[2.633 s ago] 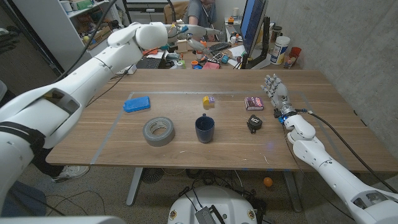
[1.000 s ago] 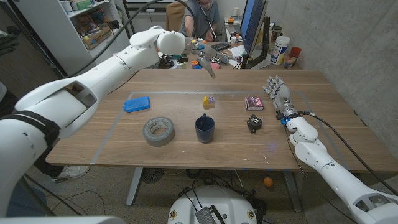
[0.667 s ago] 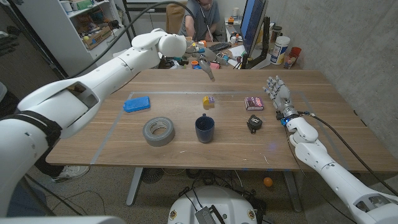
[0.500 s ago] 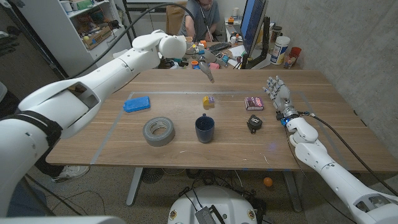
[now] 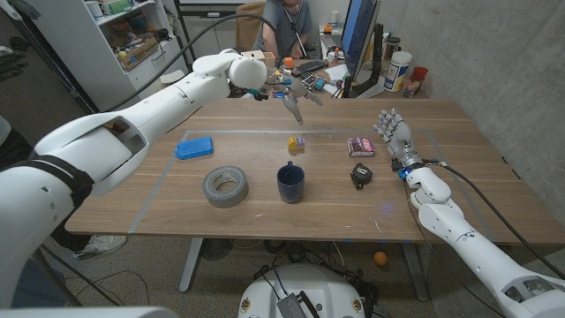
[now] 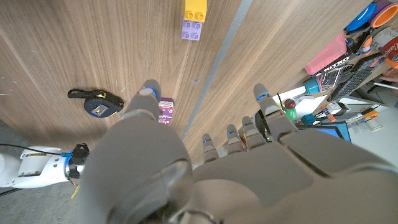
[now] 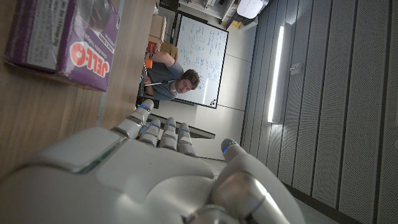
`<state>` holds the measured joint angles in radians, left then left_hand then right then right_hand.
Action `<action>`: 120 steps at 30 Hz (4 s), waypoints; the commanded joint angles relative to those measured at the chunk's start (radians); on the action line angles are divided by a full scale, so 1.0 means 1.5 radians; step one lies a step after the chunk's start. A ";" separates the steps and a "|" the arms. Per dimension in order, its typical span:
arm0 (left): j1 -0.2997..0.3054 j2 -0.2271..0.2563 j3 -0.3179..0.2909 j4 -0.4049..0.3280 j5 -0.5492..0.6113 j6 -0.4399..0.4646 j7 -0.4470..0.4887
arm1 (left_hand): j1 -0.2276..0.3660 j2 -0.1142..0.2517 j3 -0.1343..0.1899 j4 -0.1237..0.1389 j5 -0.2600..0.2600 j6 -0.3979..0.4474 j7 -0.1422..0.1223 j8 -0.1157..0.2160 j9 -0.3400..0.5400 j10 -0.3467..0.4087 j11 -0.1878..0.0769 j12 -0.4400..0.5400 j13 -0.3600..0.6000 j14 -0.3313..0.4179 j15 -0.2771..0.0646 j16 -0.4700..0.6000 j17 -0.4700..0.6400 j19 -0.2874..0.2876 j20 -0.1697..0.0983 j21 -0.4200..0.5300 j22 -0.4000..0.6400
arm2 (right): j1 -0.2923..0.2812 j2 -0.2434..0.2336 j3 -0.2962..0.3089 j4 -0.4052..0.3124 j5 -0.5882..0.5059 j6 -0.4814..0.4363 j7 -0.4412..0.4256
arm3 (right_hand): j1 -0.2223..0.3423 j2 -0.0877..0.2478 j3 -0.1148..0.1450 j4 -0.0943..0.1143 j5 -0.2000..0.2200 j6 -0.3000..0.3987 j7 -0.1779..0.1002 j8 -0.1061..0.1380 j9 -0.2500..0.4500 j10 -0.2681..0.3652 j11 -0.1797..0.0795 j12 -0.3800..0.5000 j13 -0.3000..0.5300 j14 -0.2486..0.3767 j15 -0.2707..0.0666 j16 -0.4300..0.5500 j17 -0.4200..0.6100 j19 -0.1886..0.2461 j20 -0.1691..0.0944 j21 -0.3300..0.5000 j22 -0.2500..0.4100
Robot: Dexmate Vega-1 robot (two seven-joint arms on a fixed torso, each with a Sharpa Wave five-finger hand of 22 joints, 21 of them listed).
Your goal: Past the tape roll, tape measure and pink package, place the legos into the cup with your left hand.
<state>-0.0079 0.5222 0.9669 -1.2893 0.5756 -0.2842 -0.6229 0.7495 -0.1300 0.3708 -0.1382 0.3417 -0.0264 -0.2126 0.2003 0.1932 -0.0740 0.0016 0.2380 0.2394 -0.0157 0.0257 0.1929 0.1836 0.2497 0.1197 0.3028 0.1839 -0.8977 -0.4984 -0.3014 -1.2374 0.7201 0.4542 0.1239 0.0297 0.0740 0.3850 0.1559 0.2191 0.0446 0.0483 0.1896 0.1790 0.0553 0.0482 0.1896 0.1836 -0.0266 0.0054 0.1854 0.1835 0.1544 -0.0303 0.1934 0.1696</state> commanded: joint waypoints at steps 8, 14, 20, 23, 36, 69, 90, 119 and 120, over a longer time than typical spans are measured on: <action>-0.002 -0.016 0.034 0.068 0.012 -0.008 0.010 | 0.014 0.006 -0.005 0.002 0.004 0.006 -0.004 0.002 0.001 -0.003 -0.003 0.006 0.002 -0.004 -0.004 0.001 0.002 0.008 0.001 -0.004 0.002 | 0.004 0.004 -0.004 0.009 -0.002 -0.002 0.000 | -0.004 0.019 -0.003 0.001 0.005 0.006 0.001 0.001 0.002 0.007 0.000 0.004 0.003 0.003 0.002 0.005 0.002 0.002 0.005 0.003 0.003; 0.002 -0.015 0.037 0.079 0.016 -0.008 0.027 | 0.023 0.014 -0.006 0.001 0.004 0.013 -0.004 0.005 0.002 0.002 -0.011 0.008 0.004 0.001 -0.010 0.003 0.002 0.015 -0.002 -0.004 0.002 | 0.006 0.005 -0.004 0.012 -0.001 -0.004 0.001 | -0.004 0.019 -0.004 0.000 0.005 0.006 0.001 0.001 0.002 0.007 0.001 0.004 0.003 0.003 0.002 0.005 0.002 0.003 0.005 0.003 0.003; 0.005 -0.014 0.046 0.076 0.032 -0.007 0.039 | 0.042 0.024 -0.007 -0.002 0.000 0.024 -0.004 0.009 0.002 0.012 -0.020 0.013 0.005 0.007 -0.021 0.004 0.002 0.026 -0.009 -0.003 0.002 | 0.008 0.006 -0.004 0.016 0.000 -0.004 0.003 | -0.004 0.018 -0.004 0.000 0.005 0.006 0.001 0.001 0.002 0.007 0.001 0.003 0.003 0.003 0.003 0.005 0.002 0.003 0.005 0.003 0.003; 0.009 -0.013 0.050 0.072 0.044 -0.004 0.048 | 0.046 0.025 -0.008 -0.003 -0.002 0.026 -0.004 0.009 0.002 0.013 -0.023 0.014 0.006 0.009 -0.023 0.004 0.002 0.029 -0.011 -0.004 0.002 | 0.010 0.007 -0.004 0.019 0.001 -0.003 0.005 | -0.004 0.018 -0.005 0.000 0.005 0.006 0.002 0.001 0.002 0.007 0.001 0.003 0.003 0.003 0.003 0.005 0.002 0.003 0.006 0.003 0.003; 0.022 -0.017 0.057 0.086 0.066 0.013 0.082 | 0.058 0.031 -0.017 -0.002 -0.013 0.026 -0.005 0.009 0.002 0.012 -0.022 0.016 0.008 0.013 -0.023 0.003 0.002 0.038 -0.011 -0.005 0.002 | 0.018 0.011 -0.004 0.036 0.005 -0.001 0.014 | -0.004 0.017 -0.007 0.000 0.006 0.008 0.002 0.001 0.002 0.009 0.000 0.004 0.003 0.006 0.003 0.005 0.001 0.003 0.006 0.003 0.003; -0.013 -0.096 0.129 0.253 0.069 -0.025 0.152 | 0.072 0.045 -0.037 0.003 -0.033 0.013 -0.005 0.006 0.003 0.007 -0.020 0.020 0.013 0.017 -0.021 0.002 0.003 0.052 -0.008 -0.011 0.003 | 0.037 0.022 -0.001 0.075 0.008 0.018 0.032 | -0.003 0.014 -0.011 -0.001 0.006 0.011 0.002 0.001 0.002 0.012 -0.001 0.004 0.003 0.009 0.008 0.005 0.001 0.005 0.011 0.003 0.003; -0.007 -0.096 0.151 0.228 0.077 -0.004 0.152 | 0.087 0.058 -0.044 0.002 -0.042 0.017 -0.005 0.008 0.003 0.007 -0.017 0.023 0.016 0.020 -0.022 0.001 0.003 0.060 -0.011 -0.013 0.004 | 0.047 0.028 0.004 0.106 0.020 0.030 0.056 | -0.003 0.012 -0.014 -0.002 0.007 0.013 0.001 0.002 0.002 0.015 -0.001 0.005 0.003 0.013 0.009 0.006 0.001 0.007 0.015 0.004 0.003; 0.021 -0.073 0.145 0.170 0.096 0.038 0.139 | 0.193 0.102 -0.065 -0.012 -0.077 0.129 0.001 0.045 0.004 0.096 -0.033 0.070 0.027 0.207 -0.082 0.056 0.024 0.276 -0.076 0.058 0.006 | 0.042 0.023 0.011 0.101 0.021 0.029 0.049 | -0.001 0.011 -0.017 -0.004 0.009 0.019 0.001 0.003 0.002 0.022 -0.001 0.006 0.003 0.020 0.012 0.007 0.000 0.009 0.018 0.004 0.003; 0.023 -0.072 0.143 0.169 0.097 0.039 0.144 | 0.202 0.108 -0.065 -0.012 -0.081 0.138 0.001 0.047 0.004 0.109 -0.034 0.076 0.028 0.219 -0.085 0.062 0.030 0.290 -0.083 0.064 0.007 | 0.042 0.022 0.012 0.100 0.021 0.028 0.048 | -0.001 0.011 -0.017 -0.004 0.009 0.019 0.001 0.003 0.002 0.022 -0.001 0.006 0.003 0.020 0.012 0.007 0.000 0.009 0.018 0.004 0.003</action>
<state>0.0068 0.3999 1.1944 -1.0053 0.7039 -0.2541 -0.4322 1.0220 0.0188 0.2768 -0.1543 0.2290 0.1458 -0.2113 0.2588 0.1980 0.0527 -0.0471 0.3341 0.2764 0.2682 -0.0396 0.2654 0.2120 0.6430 0.0167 0.3820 0.1886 -0.8278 -0.4606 -0.2873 -1.0762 0.7539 0.4993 0.2078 0.0297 0.0740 0.3643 0.1519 0.2266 0.0645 0.0500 0.1896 0.1790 0.0787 0.0465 0.1896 0.1836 -0.0029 0.0217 0.1886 0.1814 0.1687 -0.0087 0.1934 0.1695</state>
